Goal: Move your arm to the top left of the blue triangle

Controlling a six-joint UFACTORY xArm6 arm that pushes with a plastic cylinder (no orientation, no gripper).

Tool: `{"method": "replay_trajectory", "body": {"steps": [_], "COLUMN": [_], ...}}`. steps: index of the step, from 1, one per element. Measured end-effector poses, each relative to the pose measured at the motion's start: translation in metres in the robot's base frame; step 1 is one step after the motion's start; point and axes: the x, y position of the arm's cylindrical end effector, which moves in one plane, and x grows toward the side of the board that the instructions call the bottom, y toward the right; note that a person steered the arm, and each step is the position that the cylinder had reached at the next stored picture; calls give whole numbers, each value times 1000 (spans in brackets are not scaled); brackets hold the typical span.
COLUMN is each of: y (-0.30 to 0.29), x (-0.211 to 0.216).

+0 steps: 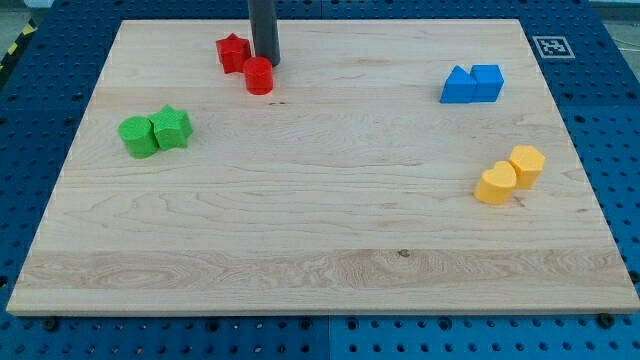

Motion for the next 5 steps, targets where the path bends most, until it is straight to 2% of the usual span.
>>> {"method": "replay_trajectory", "body": {"steps": [5], "y": [21], "x": [0]}}
